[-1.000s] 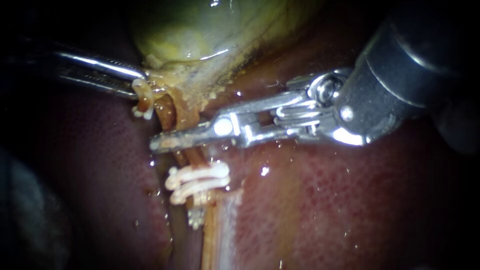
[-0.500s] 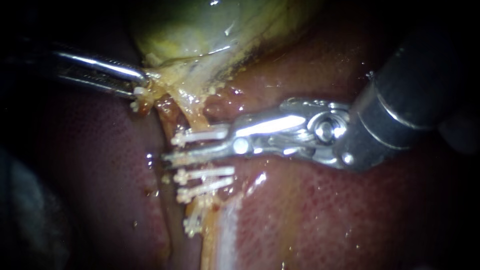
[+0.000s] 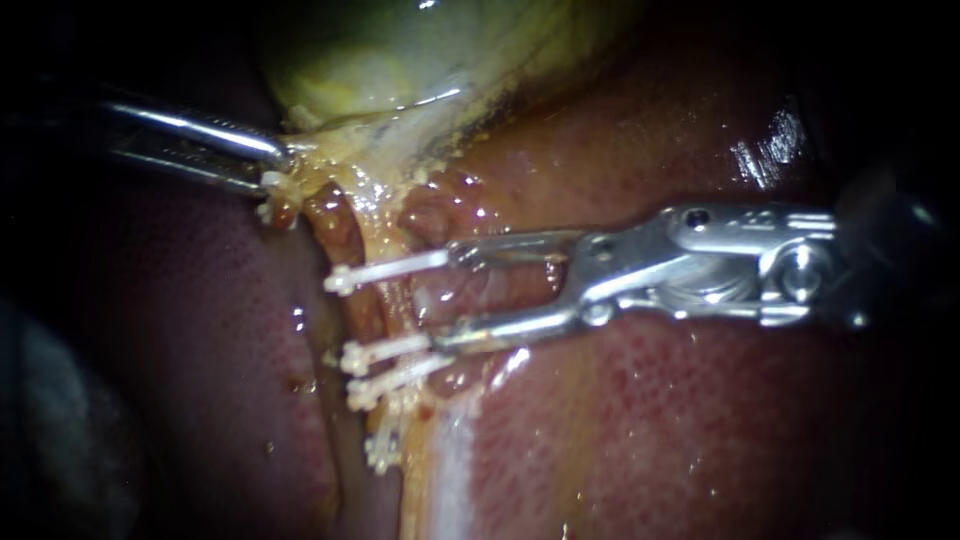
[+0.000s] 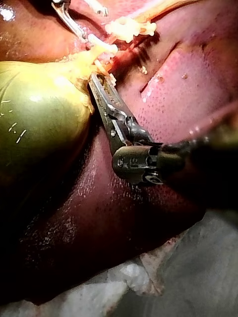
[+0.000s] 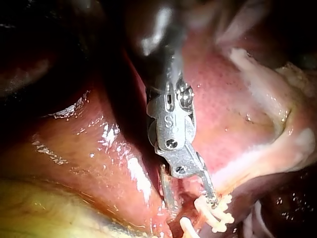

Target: Going back third clip right tube

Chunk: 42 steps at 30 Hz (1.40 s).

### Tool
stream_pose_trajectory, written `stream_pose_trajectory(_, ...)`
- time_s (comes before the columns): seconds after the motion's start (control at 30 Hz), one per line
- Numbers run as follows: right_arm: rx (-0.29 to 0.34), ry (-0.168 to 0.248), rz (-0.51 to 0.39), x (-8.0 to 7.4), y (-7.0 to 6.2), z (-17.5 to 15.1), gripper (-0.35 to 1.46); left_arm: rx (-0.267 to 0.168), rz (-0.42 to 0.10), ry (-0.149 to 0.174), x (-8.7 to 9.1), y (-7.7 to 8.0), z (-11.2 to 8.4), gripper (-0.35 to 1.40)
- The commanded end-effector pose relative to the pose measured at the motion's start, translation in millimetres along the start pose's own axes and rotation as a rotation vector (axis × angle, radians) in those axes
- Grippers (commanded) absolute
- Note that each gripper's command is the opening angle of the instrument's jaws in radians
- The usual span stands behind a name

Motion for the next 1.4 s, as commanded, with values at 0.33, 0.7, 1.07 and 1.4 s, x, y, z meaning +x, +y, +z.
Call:
stream_pose_trajectory(0.33, -0.011, 0.013, -0.07, -0.5, -2.5, -5.1, 0.5, -0.001, 0.001, 0.0, 0.0, -0.1, 0.0, -0.35)
stream_pose_trajectory(0.7, -0.037, 0.021, -0.093, -1.1, -2.3, -8.5, 0.5, 0.01, 0.006, 0.005, -0.6, -0.9, 1.9, -0.35)
stream_pose_trajectory(1.07, -0.036, 0.022, -0.091, -0.8, -2.5, -9.0, 0.5, 0.014, 0.025, 0.004, -1.8, -3.6, 6.8, -0.35)
stream_pose_trajectory(1.4, -0.035, 0.022, -0.091, -0.8, -2.6, -9.0, 0.5, 0.011, 0.027, 0.005, -2.1, -3.8, 7.0, -0.35)
